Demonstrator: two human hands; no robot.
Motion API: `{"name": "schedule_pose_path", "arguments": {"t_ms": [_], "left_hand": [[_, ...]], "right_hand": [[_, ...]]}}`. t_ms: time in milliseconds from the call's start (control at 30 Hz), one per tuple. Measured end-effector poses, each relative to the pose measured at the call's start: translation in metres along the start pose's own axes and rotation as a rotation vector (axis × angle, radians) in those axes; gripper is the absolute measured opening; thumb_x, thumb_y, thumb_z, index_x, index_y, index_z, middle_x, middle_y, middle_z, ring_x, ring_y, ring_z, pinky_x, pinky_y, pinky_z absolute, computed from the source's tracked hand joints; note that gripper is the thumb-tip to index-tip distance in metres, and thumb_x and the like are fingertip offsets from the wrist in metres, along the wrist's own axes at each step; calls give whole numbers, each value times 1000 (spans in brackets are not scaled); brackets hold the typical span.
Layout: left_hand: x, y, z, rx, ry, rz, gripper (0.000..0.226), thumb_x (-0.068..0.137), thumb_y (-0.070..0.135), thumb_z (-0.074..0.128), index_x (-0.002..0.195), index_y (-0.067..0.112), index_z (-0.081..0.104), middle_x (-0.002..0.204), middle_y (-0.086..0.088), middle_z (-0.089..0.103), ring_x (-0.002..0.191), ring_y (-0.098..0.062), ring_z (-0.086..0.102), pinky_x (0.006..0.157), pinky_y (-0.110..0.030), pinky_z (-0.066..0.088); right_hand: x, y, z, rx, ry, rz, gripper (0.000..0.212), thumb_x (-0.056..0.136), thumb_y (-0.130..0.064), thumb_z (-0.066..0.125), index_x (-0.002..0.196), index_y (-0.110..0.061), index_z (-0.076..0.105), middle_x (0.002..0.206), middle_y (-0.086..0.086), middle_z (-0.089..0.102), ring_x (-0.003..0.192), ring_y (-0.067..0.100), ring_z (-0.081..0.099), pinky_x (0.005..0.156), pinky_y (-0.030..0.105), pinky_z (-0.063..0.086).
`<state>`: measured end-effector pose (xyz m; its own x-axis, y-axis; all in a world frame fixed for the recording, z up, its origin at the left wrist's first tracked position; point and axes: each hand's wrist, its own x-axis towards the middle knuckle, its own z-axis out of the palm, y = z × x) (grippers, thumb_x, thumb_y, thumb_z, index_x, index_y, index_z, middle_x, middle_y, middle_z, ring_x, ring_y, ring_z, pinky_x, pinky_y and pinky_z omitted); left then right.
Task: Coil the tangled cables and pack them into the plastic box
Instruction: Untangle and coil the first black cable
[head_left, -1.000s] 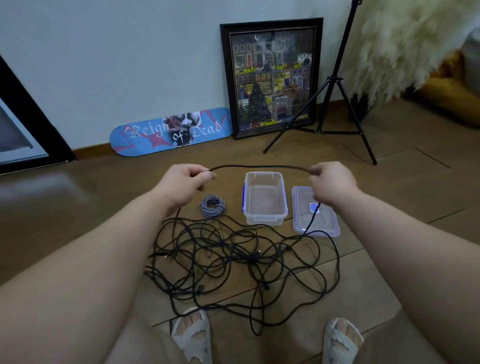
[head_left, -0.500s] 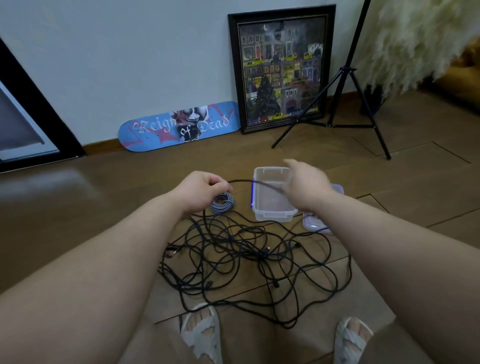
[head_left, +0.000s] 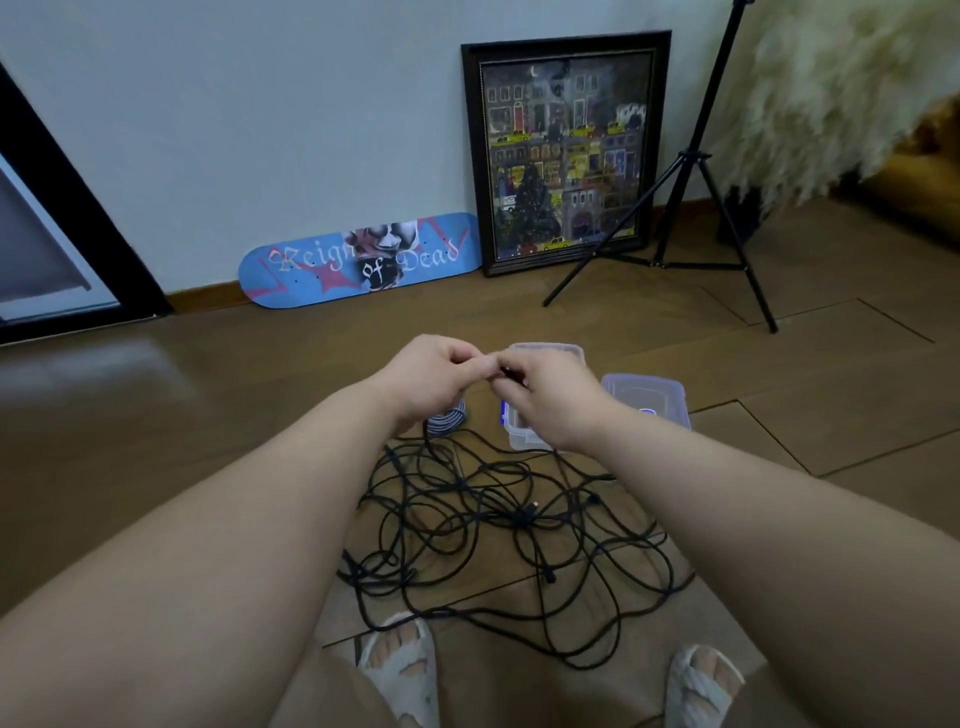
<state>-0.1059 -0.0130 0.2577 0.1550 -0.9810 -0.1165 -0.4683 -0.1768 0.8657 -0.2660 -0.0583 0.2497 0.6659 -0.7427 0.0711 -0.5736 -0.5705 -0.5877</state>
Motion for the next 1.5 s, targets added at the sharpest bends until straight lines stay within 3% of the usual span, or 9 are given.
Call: {"name": "schedule_pose_path", "arguments": {"t_ms": [200, 367, 433, 600, 767, 967, 1167, 1367, 1500], "left_hand": [[-6, -18, -20, -37, 129, -97, 18, 95, 24, 59, 85, 19, 74, 62, 1, 46, 65, -20, 41, 66, -34, 39], [1, -4, -6, -64, 75, -18, 20, 94, 25, 62, 79, 18, 74, 56, 1, 43, 60, -19, 38, 62, -33, 34], [3, 0, -3, -24, 43, -6, 18, 93, 25, 64, 81, 16, 74, 55, 2, 46, 59, -17, 41, 63, -31, 37], [-6, -26, -26, -25, 93, -108, 20, 95, 26, 61, 82, 19, 75, 55, 6, 48, 61, -17, 41, 63, -31, 37], [-1, -1, -9, -1, 101, -2, 18, 92, 26, 65, 77, 23, 75, 53, 9, 49, 58, -14, 41, 59, -27, 35], [-9, -7, -14, 52, 83, -38, 21, 98, 22, 57, 84, 22, 72, 59, 5, 48, 52, -7, 42, 52, -16, 38], [-4, 12, 2, 16, 74, 41, 16, 94, 21, 62, 84, 18, 74, 61, 1, 46, 64, -20, 39, 62, -28, 35], [-8, -19, -29, -16, 199, -85, 18, 94, 27, 62, 81, 23, 74, 63, 6, 50, 66, -21, 43, 69, -35, 41], [-4, -11, -20, -105, 144, -57, 22, 94, 27, 64, 75, 23, 76, 63, -3, 39, 68, -25, 33, 62, -34, 34]], "right_hand": [[-1, 53, -29, -142, 258, 664, 27, 99, -17, 46, 114, -3, 64, 105, 15, 65, 95, 33, 62, 75, 34, 50], [0, 2, -5, -60, 43, -12, 34, 99, -18, 52, 132, -19, 54, 123, 5, 62, 106, 24, 61, 90, 37, 47], [10, 14, -4, -84, 100, 90, 18, 101, -20, 47, 99, -15, 65, 87, 3, 65, 80, 21, 59, 72, 32, 44], [-2, 59, -32, -226, 223, 694, 21, 95, -10, 49, 105, -2, 66, 98, 16, 65, 83, 31, 59, 69, 32, 48], [-4, 2, -10, -46, 37, -4, 34, 99, -17, 51, 131, -24, 55, 117, 1, 64, 99, 16, 61, 93, 37, 50], [2, 46, -27, -159, 264, 596, 25, 97, -13, 44, 85, -4, 64, 94, 16, 69, 80, 30, 62, 64, 31, 48], [1, 2, -9, -3, 129, 89, 28, 102, -24, 47, 121, -15, 64, 106, 6, 68, 90, 25, 64, 82, 38, 52], [-2, 68, -42, -112, 330, 714, 30, 99, -20, 45, 108, -1, 67, 104, 18, 68, 88, 32, 61, 76, 34, 50], [-7, 25, -24, -86, 156, 221, 55, 97, -21, 55, 149, -25, 35, 146, 1, 47, 115, 25, 58, 92, 35, 47]]}}
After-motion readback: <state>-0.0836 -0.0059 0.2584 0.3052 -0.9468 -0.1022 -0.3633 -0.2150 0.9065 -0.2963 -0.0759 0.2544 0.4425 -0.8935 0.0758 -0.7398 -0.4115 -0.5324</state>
